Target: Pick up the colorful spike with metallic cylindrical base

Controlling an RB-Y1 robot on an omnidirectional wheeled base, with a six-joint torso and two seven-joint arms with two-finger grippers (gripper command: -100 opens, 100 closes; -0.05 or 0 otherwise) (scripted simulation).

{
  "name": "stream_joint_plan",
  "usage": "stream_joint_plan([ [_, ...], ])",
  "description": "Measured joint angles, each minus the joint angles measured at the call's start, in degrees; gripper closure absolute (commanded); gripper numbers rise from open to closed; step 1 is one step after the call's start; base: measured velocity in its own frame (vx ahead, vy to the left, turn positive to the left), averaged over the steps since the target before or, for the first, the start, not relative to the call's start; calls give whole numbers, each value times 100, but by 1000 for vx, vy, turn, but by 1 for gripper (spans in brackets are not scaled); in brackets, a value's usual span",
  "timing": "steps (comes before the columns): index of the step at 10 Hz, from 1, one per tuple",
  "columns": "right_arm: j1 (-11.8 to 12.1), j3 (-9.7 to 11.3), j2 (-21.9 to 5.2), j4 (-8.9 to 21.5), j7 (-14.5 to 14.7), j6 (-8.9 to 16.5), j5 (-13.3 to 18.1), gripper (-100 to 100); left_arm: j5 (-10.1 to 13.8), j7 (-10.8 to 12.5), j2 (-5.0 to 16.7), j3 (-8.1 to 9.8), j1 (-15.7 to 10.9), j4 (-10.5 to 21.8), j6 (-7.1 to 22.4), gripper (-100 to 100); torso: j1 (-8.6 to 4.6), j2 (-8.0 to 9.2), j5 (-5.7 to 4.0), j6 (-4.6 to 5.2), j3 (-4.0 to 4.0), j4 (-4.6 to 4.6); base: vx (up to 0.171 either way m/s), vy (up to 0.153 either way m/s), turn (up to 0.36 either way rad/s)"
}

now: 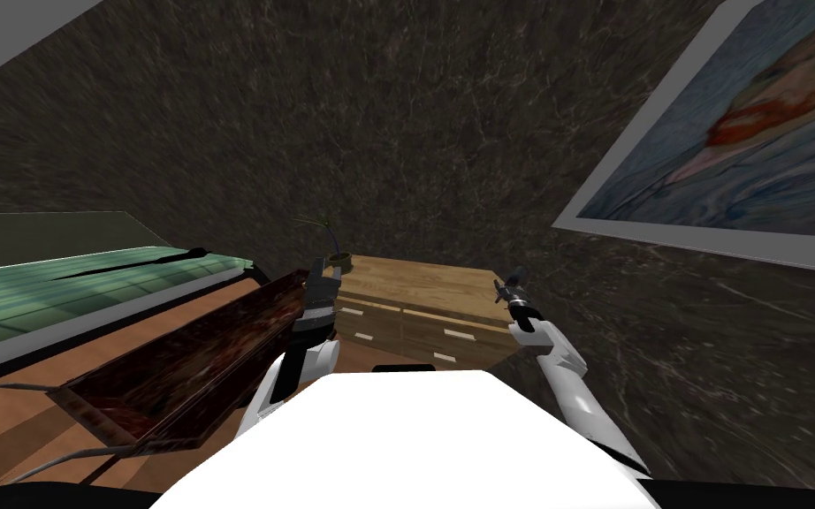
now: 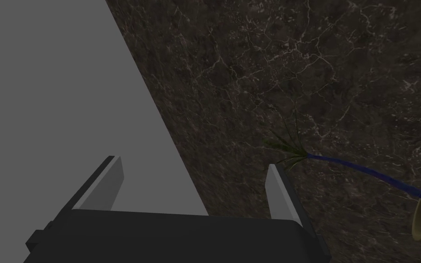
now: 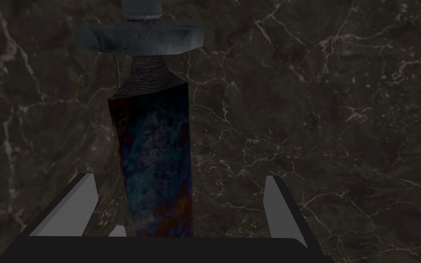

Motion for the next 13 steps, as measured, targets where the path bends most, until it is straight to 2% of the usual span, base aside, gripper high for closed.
stream_joint_plan([
  [5,-277,11,-294,760,2,-298,-91,-100,0,0,0,0,0,0,0,0,-14,2,-3,2,1,0,3,38,-13],
  [6,-444,-37,-342,967,39,-459,-76,-100,0,0,0,0,0,0,0,0,-8,0,-2,1,0,0,2,45,-12],
  [7,-498,-48,-406,1134,47,-571,-94,-100,0,0,0,0,0,0,0,0,-7,2,-2,2,1,0,-2,21,-2],
  [9,-548,17,-603,1250,-20,-593,-177,-100,0,0,0,0,0,0,0,0,-9,5,-1,2,3,1,-6,43,-23],
  [11,-760,-30,-647,1576,28,-782,-154,-100,0,0,0,0,0,0,0,0,-11,2,-3,2,1,0,3,18,6],
  [12,-726,-55,-657,1728,23,-832,-163,-100,0,0,1,0,0,0,0,0,-20,3,-5,3,1,0,0,38,-29],
  [13,-926,-99,-750,2015,54,-1016,-164,-100,0,0,0,0,0,0,0,0,-11,1,-2,1,1,0,4,46,-13],
])
